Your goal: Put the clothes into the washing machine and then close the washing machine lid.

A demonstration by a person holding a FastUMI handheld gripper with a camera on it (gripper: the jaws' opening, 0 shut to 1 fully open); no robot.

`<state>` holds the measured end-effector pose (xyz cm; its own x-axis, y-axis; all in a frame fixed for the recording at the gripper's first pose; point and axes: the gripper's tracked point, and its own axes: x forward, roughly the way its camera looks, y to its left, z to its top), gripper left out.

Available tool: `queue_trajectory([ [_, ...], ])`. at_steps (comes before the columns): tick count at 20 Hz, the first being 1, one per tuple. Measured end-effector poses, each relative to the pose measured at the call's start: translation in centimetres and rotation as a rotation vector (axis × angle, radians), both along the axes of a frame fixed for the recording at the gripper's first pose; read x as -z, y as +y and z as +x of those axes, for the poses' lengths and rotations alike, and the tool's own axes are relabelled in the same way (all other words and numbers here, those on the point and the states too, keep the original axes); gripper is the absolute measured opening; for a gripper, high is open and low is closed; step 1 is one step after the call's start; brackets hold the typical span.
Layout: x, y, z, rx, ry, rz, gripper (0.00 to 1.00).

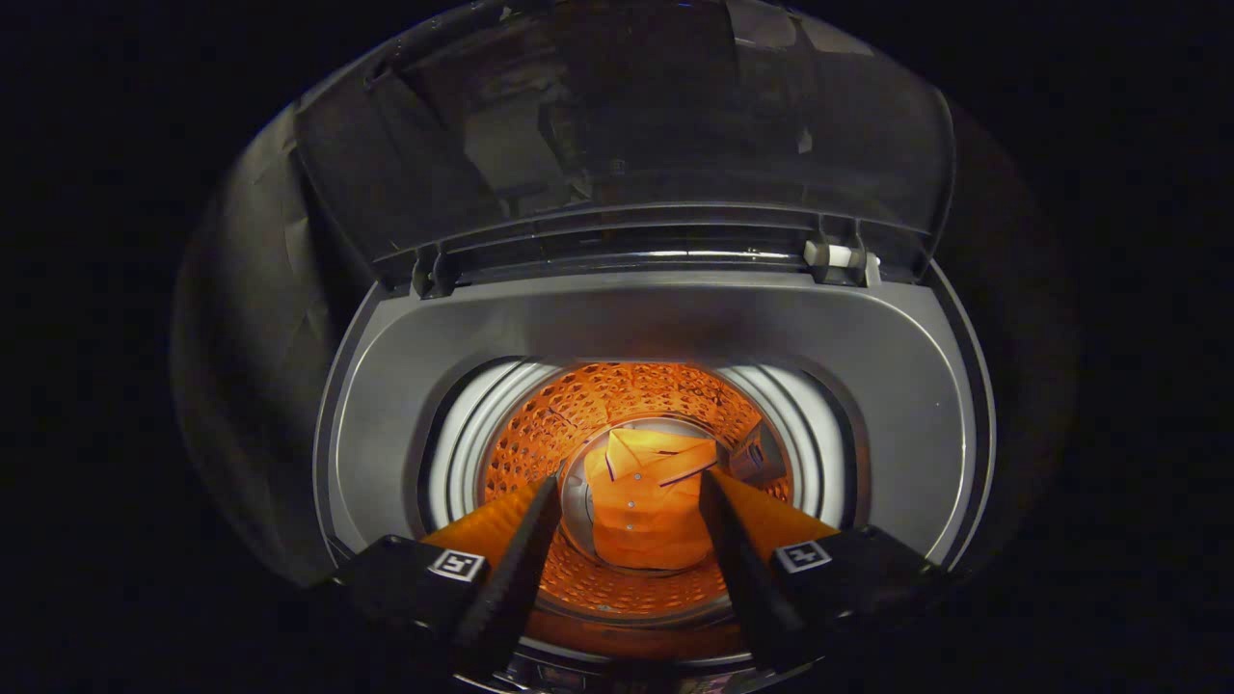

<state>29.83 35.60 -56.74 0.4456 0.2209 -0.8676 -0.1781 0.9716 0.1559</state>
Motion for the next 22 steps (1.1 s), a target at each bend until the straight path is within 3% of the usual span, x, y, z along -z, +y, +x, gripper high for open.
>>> queue_trajectory([
  [4, -1.8, -0.2, -0.3, 0.001, -0.034, -0.003, 1.0],
  [10, -8.7, 0.4, 0.9, 0.0, -0.169, 0.034, 1.0],
  [19, -23.7, 2.3, 5.4, -0.004, -0.431, 0.096, 0.99],
  [22, -26.5, 3.1, 7.2, -0.006, -0.491, 0.108, 0.99],
])
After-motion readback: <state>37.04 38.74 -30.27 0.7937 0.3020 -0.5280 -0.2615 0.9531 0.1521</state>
